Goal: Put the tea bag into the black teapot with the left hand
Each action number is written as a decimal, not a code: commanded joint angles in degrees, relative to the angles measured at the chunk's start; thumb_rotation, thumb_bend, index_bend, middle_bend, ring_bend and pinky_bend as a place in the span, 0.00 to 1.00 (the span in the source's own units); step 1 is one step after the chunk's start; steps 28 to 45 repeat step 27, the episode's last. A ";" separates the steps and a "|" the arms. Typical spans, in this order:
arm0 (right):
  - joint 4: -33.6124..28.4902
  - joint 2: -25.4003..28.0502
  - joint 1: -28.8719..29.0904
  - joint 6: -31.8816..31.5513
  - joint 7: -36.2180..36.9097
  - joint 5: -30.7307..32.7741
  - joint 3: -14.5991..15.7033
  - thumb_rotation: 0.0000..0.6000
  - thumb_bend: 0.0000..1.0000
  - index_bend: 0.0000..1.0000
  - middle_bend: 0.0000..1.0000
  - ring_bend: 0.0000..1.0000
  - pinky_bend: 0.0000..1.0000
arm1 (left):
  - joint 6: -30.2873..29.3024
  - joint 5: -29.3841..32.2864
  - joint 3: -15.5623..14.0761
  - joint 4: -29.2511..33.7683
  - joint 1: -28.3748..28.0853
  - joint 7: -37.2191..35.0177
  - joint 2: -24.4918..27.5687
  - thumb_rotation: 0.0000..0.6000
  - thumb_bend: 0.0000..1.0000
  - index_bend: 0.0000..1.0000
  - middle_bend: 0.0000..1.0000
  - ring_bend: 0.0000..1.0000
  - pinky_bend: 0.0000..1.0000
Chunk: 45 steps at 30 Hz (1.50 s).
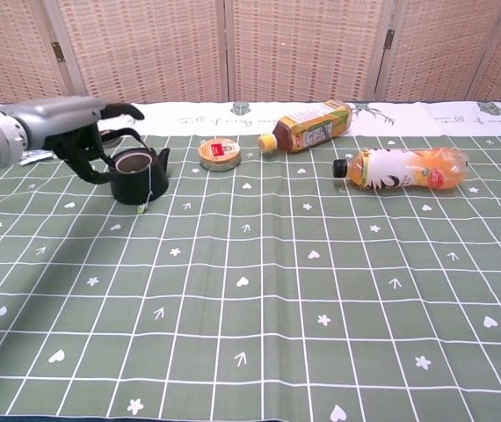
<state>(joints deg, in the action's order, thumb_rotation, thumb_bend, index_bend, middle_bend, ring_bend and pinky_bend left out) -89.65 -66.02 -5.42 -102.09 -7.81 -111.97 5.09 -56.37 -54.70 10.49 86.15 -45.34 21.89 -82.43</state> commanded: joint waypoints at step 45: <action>-2.66 3.19 4.19 6.68 4.52 4.02 -0.96 1.00 0.36 0.00 0.00 0.12 0.03 | -47.37 -31.27 -19.25 14.70 45.83 -4.64 12.39 1.00 0.29 0.00 0.04 0.00 0.04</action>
